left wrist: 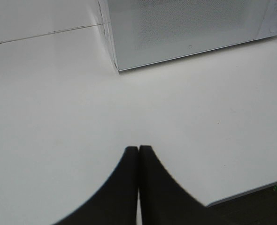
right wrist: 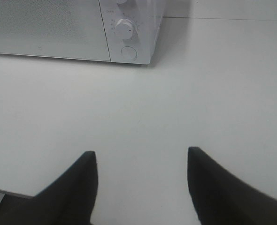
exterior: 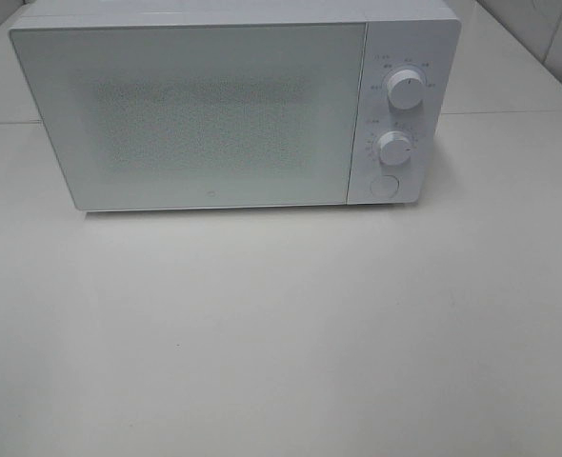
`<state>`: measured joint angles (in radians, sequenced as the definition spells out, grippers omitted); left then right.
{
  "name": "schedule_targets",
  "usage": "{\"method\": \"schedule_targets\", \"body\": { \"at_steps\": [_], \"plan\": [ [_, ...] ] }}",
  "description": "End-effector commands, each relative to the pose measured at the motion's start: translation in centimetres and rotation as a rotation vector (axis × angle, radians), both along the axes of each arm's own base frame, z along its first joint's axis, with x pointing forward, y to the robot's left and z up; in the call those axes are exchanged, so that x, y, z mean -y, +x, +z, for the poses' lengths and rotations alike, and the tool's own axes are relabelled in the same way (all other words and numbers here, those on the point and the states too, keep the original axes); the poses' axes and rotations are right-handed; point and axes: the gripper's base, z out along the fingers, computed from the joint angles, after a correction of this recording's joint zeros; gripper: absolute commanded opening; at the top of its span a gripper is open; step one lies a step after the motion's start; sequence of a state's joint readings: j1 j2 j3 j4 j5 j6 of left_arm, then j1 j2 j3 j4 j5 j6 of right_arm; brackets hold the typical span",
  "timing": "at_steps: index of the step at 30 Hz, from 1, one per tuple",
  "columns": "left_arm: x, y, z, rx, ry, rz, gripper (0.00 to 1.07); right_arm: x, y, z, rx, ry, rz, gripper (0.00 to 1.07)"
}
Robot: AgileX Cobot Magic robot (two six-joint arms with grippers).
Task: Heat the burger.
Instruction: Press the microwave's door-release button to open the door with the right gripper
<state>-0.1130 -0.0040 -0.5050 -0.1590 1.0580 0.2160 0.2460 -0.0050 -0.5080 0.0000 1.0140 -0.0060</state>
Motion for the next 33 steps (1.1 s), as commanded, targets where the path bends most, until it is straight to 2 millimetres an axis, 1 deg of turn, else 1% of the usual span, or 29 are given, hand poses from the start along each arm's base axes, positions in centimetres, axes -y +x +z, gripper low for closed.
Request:
{"method": "schedule_targets", "body": {
  "at_steps": [1, 15, 17, 19, 20, 21, 22, 25, 27, 28, 29, 30, 31, 32, 33],
  "plan": [
    [0.0, -0.3, 0.1, 0.032, -0.01, 0.005, 0.0, 0.1, -0.3, 0.0, 0.035, 0.006, 0.0, 0.55],
    [0.0, -0.3, 0.1, 0.032, -0.01, 0.005, 0.0, 0.1, -0.3, 0.0, 0.035, 0.006, 0.0, 0.55],
    [0.0, -0.3, 0.1, 0.032, -0.01, 0.005, 0.0, 0.1, -0.3, 0.1, 0.039, 0.007, 0.0, 0.55],
    [0.0, -0.3, 0.1, 0.032, -0.01, 0.005, 0.0, -0.1, 0.1, 0.8, 0.047, 0.02, 0.008, 0.55],
    [0.0, -0.3, 0.1, 0.032, -0.01, 0.005, 0.0, -0.1, 0.1, 0.8, 0.047, 0.02, 0.008, 0.55],
    [0.0, -0.3, 0.1, 0.032, -0.01, 0.005, 0.0, -0.2, 0.4, 1.1, 0.057, 0.026, 0.009, 0.55],
    [0.0, -0.3, 0.1, 0.032, -0.01, 0.005, 0.0, -0.5, 1.1, 1.6, 0.06, 0.035, 0.013, 0.55],
    [0.0, -0.3, 0.1, 0.032, -0.01, 0.005, 0.0, -0.6, 1.6, 1.8, 0.061, 0.035, 0.012, 0.55],
    [0.0, -0.3, 0.1, 0.032, -0.01, 0.005, 0.0, -1.1, 3.7, 2.3, 0.044, 0.024, 0.014, 0.55],
    [0.0, -0.3, 0.1, 0.032, -0.01, 0.005, 0.0, -1.1, 3.7, 2.3, 0.044, 0.024, 0.014, 0.55],
    [0.0, -0.3, 0.1, 0.032, -0.01, 0.005, 0.0, -1.2, 4.3, 2.4, 0.042, 0.02, 0.015, 0.54],
    [0.0, -0.3, 0.1, 0.032, -0.01, 0.005, 0.0, -1.5, 5.4, 2.5, 0.036, 0.014, 0.016, 0.54],
    [0.0, -0.3, 0.1, 0.032, -0.01, 0.005, 0.0, -1.5, 5.4, 2.5, 0.036, 0.014, 0.016, 0.54],
    [0.0, -0.3, 0.1, 0.032, -0.01, 0.005, 0.0, -1.7, 6.0, 2.6, 0.036, 0.005, 0.02, 0.54],
    [0.0, -0.3, 0.1, 0.032, -0.01, 0.005, 0.0, -1.9, 7.1, 2.6, 0.027, -0.005, 0.024, 0.54]
  ]
}}
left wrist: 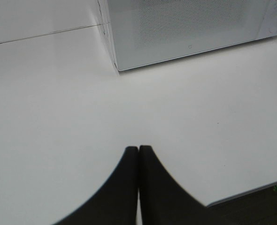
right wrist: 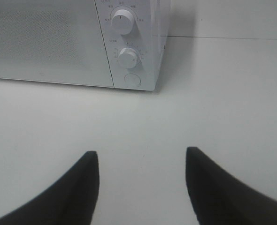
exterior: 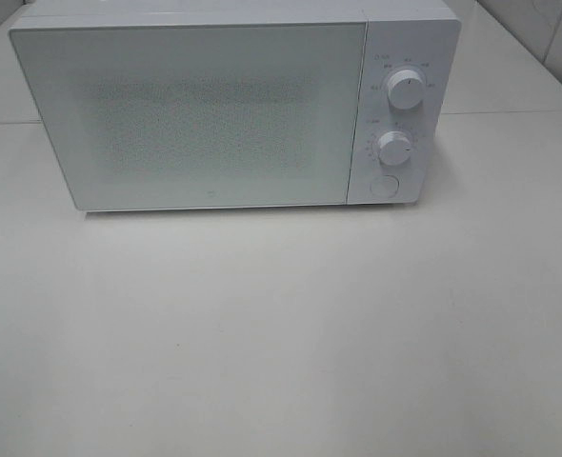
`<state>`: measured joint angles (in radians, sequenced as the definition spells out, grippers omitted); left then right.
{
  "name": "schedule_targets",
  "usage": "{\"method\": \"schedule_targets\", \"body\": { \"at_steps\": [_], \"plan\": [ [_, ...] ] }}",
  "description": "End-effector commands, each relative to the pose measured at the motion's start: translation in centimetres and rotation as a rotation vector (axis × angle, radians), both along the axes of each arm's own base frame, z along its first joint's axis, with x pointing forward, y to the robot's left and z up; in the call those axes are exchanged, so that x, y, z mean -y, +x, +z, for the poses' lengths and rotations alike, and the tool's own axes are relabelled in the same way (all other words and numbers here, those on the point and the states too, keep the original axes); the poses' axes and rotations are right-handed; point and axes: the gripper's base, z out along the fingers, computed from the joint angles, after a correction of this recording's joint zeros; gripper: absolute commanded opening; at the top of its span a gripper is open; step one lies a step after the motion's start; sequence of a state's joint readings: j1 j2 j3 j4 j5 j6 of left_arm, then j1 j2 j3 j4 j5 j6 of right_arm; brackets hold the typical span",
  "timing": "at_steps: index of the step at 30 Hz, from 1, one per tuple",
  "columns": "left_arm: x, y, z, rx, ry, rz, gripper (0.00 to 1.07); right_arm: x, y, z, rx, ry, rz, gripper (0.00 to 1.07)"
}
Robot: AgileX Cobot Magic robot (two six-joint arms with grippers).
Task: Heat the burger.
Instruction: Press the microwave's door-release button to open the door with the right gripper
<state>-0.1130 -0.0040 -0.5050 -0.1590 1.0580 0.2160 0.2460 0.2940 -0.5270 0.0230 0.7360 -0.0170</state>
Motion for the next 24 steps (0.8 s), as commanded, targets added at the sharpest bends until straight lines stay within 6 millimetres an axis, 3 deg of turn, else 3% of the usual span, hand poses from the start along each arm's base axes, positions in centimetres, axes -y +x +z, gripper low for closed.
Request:
{"method": "schedule_targets", "body": {
  "at_steps": [1, 3, 6, 8, 10, 15, 17, 24],
  "plan": [
    [0.0, -0.3, 0.1, 0.032, -0.01, 0.005, 0.0, -0.3, 1.3, 0.5, 0.032, -0.017, 0.011, 0.54],
    [0.0, -0.3, 0.1, 0.032, -0.01, 0.005, 0.0, -0.8, 3.1, 0.3, 0.011, -0.028, 0.014, 0.54],
    [0.0, -0.3, 0.1, 0.032, -0.01, 0.005, 0.0, -0.9, 3.7, 0.3, 0.006, -0.03, 0.014, 0.54],
    [0.0, -0.3, 0.1, 0.032, -0.01, 0.005, 0.0, -1.4, 5.8, 0.0, -0.003, -0.032, 0.012, 0.5],
    [0.0, -0.3, 0.1, 0.032, -0.01, 0.005, 0.0, -1.5, 6.4, -0.2, -0.011, -0.033, 0.012, 0.48],
    [0.0, -0.3, 0.1, 0.032, -0.01, 0.005, 0.0, -2.2, 8.9, -0.8, -0.015, -0.034, 0.009, 0.34],
    [0.0, -0.3, 0.1, 0.032, -0.01, 0.005, 0.0, -2.5, 10.2, -1.2, -0.005, -0.032, 0.007, 0.23],
    [0.0, -0.3, 0.1, 0.032, -0.01, 0.005, 0.0, -3.1, 13.0, -2.4, 0.009, -0.03, 0.003, 0.06]
  ]
}}
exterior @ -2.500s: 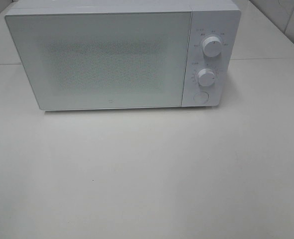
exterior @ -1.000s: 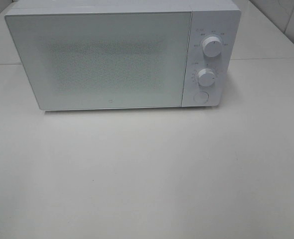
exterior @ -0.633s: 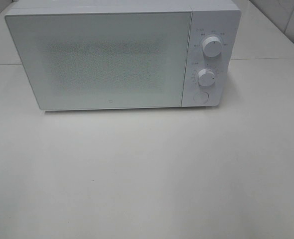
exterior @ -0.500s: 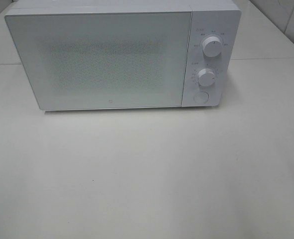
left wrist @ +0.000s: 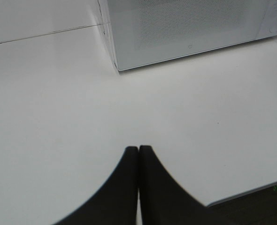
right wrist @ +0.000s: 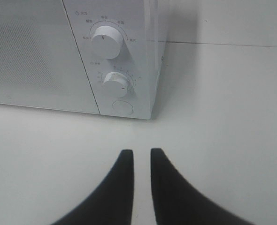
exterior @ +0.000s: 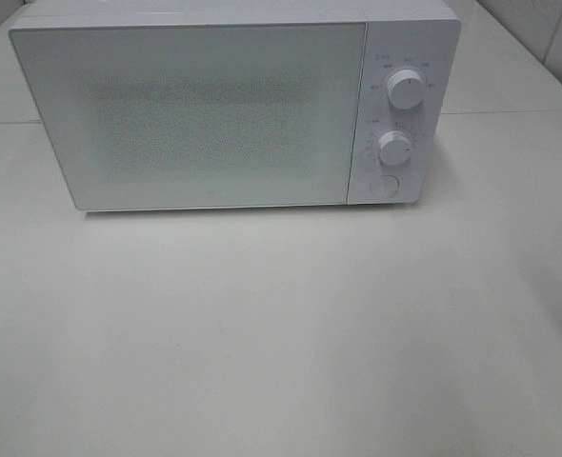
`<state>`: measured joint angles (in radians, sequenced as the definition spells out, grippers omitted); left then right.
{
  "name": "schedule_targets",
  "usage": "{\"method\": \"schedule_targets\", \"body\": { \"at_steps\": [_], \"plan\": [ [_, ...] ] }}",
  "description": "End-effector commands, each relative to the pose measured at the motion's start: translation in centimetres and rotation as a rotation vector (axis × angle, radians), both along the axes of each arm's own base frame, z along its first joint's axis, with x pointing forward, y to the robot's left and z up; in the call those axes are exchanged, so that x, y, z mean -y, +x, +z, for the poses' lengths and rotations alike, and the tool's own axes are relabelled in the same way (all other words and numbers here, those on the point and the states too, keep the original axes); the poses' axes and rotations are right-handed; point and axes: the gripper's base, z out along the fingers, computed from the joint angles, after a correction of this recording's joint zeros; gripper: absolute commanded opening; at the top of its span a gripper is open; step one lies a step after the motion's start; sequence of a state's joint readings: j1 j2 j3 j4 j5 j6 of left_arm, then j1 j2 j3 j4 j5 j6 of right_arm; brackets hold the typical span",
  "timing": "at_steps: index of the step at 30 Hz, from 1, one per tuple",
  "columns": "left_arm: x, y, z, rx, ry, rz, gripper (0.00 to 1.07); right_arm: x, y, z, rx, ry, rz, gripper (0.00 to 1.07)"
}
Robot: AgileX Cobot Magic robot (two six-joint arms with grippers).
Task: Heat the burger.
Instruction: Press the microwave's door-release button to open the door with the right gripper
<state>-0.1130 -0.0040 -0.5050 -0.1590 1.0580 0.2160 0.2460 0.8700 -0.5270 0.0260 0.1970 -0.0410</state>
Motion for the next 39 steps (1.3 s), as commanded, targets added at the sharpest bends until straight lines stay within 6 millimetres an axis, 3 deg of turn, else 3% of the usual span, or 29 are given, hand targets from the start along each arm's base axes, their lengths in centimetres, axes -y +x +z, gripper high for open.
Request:
{"method": "schedule_targets", "body": {
  "at_steps": [1, 8, 21, 32, 39],
  "plan": [
    [0.0, -0.3, 0.1, 0.032, -0.01, 0.005, 0.0, -0.5, 2.0, -0.5, 0.048, -0.002, 0.003, 0.01],
    [0.0, -0.3, 0.1, 0.032, -0.01, 0.005, 0.0, -1.1, 4.6, -2.0, 0.078, 0.004, -0.001, 0.0],
    [0.0, -0.3, 0.1, 0.032, -0.01, 0.005, 0.0, -2.5, 9.4, -7.1, 0.118, 0.015, 0.023, 0.0],
    [0.0, -0.3, 0.1, 0.032, -0.01, 0.005, 0.0, -5.5, 10.8, -12.5, 0.064, 0.185, 0.253, 0.0],
    [0.0, -0.3, 0.1, 0.032, -0.01, 0.005, 0.0, -6.0, 11.2, -14.9, -0.001, 0.321, 0.221, 0.0]
  ]
}}
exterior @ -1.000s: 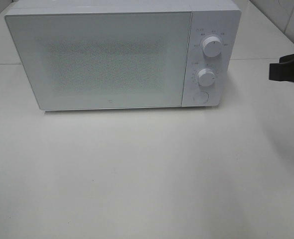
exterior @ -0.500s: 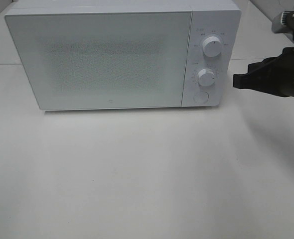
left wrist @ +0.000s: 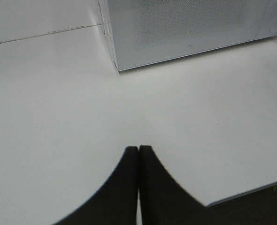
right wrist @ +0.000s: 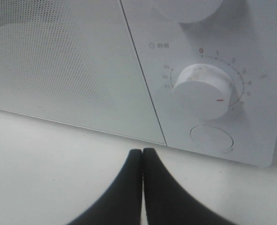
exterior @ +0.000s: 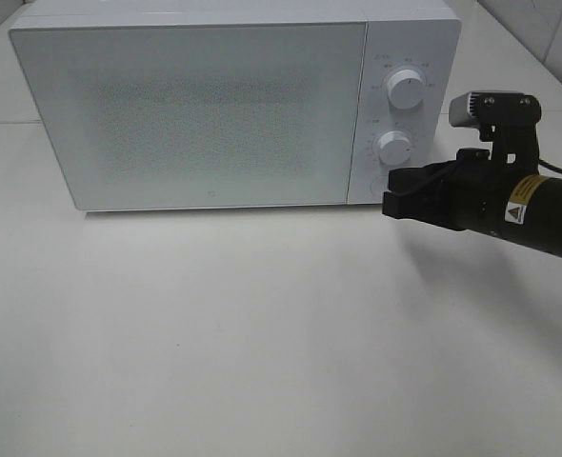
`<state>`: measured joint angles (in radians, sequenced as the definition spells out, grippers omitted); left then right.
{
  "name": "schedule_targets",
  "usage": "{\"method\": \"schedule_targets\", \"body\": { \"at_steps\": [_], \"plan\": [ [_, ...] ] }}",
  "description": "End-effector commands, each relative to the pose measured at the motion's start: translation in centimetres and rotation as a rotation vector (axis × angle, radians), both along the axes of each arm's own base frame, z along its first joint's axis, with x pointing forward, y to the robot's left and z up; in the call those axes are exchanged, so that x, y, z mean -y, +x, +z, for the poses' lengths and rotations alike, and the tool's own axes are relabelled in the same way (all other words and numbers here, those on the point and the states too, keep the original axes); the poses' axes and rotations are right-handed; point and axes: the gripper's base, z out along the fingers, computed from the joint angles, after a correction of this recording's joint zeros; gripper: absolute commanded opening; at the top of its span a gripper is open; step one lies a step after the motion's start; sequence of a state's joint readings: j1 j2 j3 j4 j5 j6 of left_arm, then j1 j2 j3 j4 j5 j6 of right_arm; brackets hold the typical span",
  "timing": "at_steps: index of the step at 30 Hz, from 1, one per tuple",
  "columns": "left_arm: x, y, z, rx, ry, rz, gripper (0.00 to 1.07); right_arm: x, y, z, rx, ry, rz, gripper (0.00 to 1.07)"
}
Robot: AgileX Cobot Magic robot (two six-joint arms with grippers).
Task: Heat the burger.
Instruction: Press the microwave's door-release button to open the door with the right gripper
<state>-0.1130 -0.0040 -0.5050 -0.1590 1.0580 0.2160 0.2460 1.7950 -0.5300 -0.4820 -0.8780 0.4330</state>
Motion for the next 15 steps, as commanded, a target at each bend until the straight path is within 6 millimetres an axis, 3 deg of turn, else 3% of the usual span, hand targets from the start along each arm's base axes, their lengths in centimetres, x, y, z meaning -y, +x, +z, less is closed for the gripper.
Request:
{"method": "schedule_targets", "body": {
  "at_steps": [1, 5, 7, 15],
  "plan": [
    [0.0, -0.3, 0.1, 0.032, -0.01, 0.005, 0.0, -0.2, 0.2, -0.6, -0.054, 0.101, -0.034, 0.0],
    [0.0, -0.3, 0.1, 0.032, -0.01, 0.005, 0.0, -0.1, 0.3, -1.1, -0.148, 0.21, -0.121, 0.0],
    [0.0, -0.3, 0.1, 0.032, -0.01, 0.005, 0.0, 0.1, 0.5, -1.6, -0.274, 0.387, -0.256, 0.0],
    [0.0, -0.3, 0.1, 0.032, -0.01, 0.005, 0.0, 0.1, 0.5, -2.3, -0.435, 0.601, -0.376, 0.0]
  ]
}}
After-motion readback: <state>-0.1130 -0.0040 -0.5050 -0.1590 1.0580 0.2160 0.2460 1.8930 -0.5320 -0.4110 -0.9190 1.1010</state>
